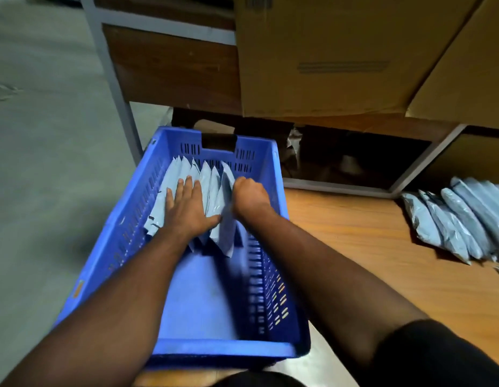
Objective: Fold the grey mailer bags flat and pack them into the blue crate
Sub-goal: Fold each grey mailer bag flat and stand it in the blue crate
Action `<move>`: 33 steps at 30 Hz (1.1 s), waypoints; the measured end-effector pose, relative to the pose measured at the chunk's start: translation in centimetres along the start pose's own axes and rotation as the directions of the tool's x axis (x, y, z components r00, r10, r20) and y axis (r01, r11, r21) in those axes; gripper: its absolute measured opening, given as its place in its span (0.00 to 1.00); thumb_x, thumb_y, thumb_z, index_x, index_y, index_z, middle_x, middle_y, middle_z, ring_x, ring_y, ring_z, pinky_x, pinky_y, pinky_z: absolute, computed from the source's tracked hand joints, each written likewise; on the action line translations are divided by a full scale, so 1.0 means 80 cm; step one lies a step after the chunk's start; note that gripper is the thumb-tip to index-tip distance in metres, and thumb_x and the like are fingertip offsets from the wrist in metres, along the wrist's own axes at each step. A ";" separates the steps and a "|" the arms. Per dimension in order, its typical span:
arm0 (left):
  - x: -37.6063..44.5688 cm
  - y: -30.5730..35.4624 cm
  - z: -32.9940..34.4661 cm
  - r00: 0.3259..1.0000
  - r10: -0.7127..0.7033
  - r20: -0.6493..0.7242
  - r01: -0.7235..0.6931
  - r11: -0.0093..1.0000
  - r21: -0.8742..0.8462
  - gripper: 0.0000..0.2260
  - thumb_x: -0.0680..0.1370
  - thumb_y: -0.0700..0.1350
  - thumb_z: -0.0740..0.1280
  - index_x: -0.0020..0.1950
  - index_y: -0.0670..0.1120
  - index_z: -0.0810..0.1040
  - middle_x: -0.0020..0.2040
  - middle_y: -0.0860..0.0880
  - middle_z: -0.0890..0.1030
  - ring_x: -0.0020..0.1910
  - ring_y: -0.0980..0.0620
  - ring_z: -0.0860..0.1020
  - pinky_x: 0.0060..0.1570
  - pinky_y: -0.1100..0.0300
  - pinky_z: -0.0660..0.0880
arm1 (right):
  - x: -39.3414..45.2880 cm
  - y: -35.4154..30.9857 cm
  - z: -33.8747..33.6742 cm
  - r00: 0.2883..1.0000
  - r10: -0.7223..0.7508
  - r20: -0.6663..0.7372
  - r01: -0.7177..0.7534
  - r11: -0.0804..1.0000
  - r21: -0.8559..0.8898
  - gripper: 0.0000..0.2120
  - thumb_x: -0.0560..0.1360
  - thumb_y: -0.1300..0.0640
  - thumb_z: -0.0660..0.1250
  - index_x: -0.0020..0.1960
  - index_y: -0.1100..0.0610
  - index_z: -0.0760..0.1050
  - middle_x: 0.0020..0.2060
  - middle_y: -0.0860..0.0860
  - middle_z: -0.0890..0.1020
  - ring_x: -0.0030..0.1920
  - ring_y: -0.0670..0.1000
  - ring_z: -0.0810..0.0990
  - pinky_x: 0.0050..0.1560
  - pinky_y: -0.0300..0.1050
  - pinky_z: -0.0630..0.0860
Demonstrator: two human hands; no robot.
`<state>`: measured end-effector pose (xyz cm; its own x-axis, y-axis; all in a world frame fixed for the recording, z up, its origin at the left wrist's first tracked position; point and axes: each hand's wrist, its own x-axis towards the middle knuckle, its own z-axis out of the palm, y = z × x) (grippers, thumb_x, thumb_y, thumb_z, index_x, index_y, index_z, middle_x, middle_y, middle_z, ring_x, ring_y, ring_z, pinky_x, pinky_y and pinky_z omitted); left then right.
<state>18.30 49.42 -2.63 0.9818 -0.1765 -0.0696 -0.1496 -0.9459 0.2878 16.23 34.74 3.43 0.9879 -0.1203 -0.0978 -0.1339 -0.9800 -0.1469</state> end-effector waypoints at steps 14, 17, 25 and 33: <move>0.007 -0.023 0.005 0.976 -0.214 -0.041 0.210 0.973 -0.099 0.54 0.71 0.79 0.59 0.84 0.44 0.47 0.84 0.41 0.44 0.83 0.42 0.42 0.81 0.46 0.43 | 0.075 -0.009 0.096 0.947 0.159 0.279 -0.319 0.552 0.770 0.16 0.85 0.57 0.53 0.66 0.60 0.75 0.60 0.54 0.78 0.63 0.54 0.74 0.63 0.44 0.68; 0.009 -0.023 0.007 0.975 -0.218 -0.039 0.213 0.972 -0.099 0.55 0.70 0.78 0.61 0.84 0.45 0.47 0.84 0.41 0.44 0.83 0.42 0.42 0.81 0.46 0.43 | 0.081 -0.008 0.100 0.948 0.181 0.260 -0.317 0.577 0.753 0.15 0.83 0.61 0.53 0.41 0.48 0.67 0.39 0.44 0.70 0.42 0.49 0.71 0.42 0.39 0.68; 0.010 -0.017 0.016 0.975 -0.203 -0.094 0.195 0.977 -0.080 0.53 0.71 0.78 0.58 0.84 0.45 0.50 0.84 0.41 0.46 0.83 0.43 0.43 0.80 0.44 0.43 | 0.081 -0.007 0.111 0.963 0.145 0.229 -0.267 0.646 0.715 0.17 0.83 0.52 0.55 0.69 0.56 0.71 0.60 0.59 0.79 0.55 0.57 0.77 0.59 0.54 0.77; 0.010 -0.019 0.015 0.980 -0.179 -0.091 0.172 0.981 -0.086 0.52 0.71 0.78 0.58 0.84 0.46 0.50 0.84 0.43 0.46 0.83 0.43 0.43 0.81 0.44 0.43 | 0.066 -0.013 0.082 0.958 0.145 0.246 -0.279 0.662 0.695 0.22 0.84 0.61 0.53 0.78 0.60 0.64 0.73 0.60 0.72 0.69 0.61 0.74 0.69 0.50 0.71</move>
<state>19.15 50.43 -4.24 0.9992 0.0217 -0.0328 0.0319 -0.9352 0.3528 21.06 36.14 -3.42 0.9082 -0.2185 -0.3571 -0.4183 -0.5056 -0.7546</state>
